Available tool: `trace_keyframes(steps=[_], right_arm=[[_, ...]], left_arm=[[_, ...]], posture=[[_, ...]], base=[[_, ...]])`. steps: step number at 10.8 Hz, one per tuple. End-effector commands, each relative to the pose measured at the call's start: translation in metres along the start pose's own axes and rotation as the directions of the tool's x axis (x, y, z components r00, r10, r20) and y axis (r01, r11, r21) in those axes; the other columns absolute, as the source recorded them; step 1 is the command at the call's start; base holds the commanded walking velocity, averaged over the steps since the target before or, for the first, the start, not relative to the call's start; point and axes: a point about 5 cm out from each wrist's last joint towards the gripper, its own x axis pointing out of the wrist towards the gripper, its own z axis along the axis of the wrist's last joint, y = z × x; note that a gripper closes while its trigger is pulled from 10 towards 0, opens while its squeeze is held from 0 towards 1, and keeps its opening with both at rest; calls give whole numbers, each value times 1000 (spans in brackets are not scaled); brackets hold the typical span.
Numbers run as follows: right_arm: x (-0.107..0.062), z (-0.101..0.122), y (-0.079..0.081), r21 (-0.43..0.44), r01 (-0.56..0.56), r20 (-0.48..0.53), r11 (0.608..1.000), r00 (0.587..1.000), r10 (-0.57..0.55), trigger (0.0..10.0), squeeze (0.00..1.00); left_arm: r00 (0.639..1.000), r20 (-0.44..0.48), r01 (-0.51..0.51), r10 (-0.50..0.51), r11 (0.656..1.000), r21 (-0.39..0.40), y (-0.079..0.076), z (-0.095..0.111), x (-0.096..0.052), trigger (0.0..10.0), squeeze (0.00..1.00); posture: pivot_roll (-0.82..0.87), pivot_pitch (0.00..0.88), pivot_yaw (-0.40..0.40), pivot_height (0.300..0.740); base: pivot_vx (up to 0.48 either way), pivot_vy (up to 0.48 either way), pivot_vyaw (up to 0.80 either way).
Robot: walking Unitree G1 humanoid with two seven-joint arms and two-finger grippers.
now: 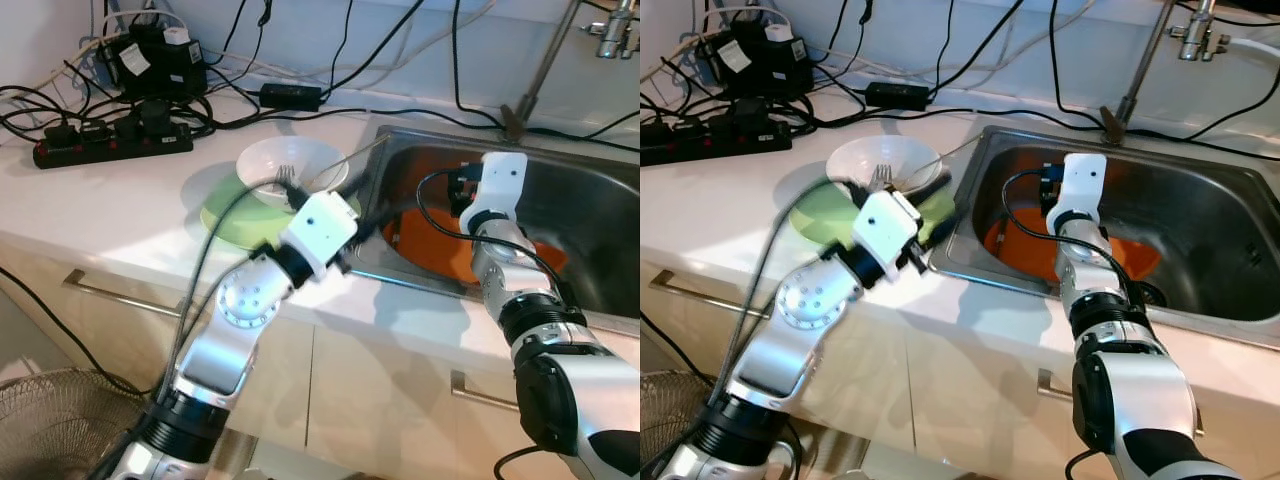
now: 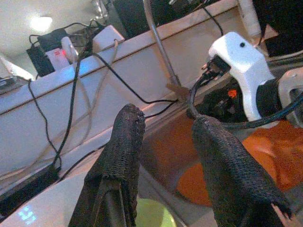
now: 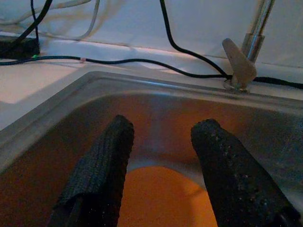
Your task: Kitchen organization
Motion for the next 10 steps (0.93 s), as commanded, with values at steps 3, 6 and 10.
trace_keyframes(steps=[3, 6, 10], right_arm=[[3, 10, 2, 24, 3, 44, 1000, 999, -4, 10000, 0], [2, 8, 5, 21, -1, 40, 1000, 999, 0, 10000, 0], [2, 8, 10, 24, -11, 40, 1000, 999, 10, 10000, 0]], left_arm=[[999, 47, -22, 13, 981, 193, 15, 28, -4, 10000, 0], [1000, 14, -4, -1, 937, 349, 32, 47, -29, 10000, 0], [992, -121, 29, 22, 915, 402, 44, 35, -64, 10000, 0]], posture=[[265, 55, -52, 725], [289, 54, -59, 725], [305, 43, -64, 725]], base=[[0, 0, 0], [0, 0, 0], [0, 0, 0]])
